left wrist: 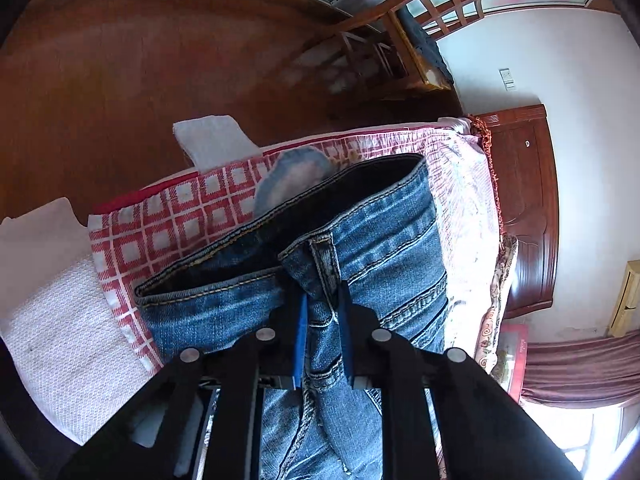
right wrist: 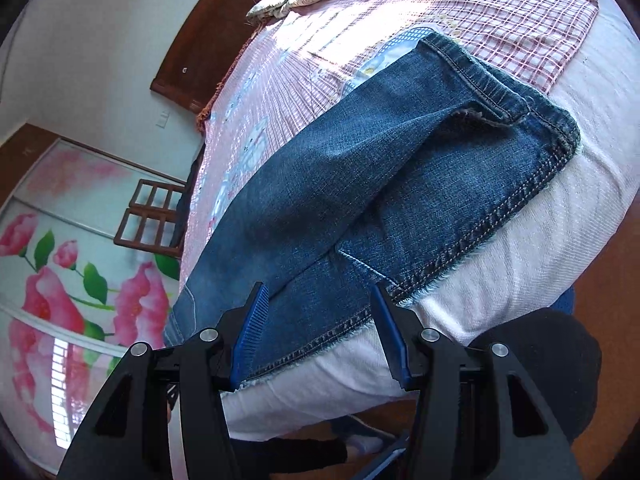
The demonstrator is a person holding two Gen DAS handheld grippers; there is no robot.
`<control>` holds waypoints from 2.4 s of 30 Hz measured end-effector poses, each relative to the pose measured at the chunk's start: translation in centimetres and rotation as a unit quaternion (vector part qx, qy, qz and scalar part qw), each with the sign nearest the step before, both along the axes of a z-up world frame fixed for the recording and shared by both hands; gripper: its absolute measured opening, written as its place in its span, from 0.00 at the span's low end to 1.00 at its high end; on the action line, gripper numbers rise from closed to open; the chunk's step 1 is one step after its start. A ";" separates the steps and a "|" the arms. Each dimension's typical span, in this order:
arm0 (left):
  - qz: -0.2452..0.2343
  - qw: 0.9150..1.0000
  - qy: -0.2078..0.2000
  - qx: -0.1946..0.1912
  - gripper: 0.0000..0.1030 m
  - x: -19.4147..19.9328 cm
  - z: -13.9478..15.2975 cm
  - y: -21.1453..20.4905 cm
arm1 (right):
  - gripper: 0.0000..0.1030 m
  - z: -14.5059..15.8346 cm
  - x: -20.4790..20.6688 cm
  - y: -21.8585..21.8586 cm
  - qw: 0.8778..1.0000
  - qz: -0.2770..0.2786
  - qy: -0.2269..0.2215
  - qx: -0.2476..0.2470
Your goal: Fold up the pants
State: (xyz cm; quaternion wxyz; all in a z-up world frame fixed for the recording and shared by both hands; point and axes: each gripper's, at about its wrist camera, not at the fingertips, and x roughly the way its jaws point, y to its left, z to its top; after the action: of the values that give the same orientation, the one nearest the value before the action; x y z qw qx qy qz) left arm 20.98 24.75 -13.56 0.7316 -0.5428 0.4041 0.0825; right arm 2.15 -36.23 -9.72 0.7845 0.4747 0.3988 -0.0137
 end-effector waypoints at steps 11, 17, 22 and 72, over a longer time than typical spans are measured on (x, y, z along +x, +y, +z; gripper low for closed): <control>-0.014 0.999 -0.029 -0.016 0.10 -0.5 2.7 0.7 | 0.77 -0.3 -2.6 -6.0 0.988 -0.123 -0.049 0.080; -0.024 0.999 -0.033 -0.012 0.10 0.0 4.1 0.6 | 0.77 -1.1 -1.1 -9.0 0.982 -0.164 -0.039 0.087; -0.030 0.999 -0.035 -0.007 0.10 0.3 4.7 0.5 | 0.77 -2.9 1.1 -8.5 0.978 -0.171 -0.005 0.121; -0.040 0.993 -0.038 0.106 0.42 -8.9 3.5 3.4 | 0.65 -3.6 -3.8 -8.8 0.988 -0.107 0.001 0.108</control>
State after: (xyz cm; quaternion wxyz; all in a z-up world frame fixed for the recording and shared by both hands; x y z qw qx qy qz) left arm 12.08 28.13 -10.02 0.8023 -0.4485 0.3865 0.0754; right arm -1.63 -45.03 -13.35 0.7226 0.5962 0.3454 -0.0549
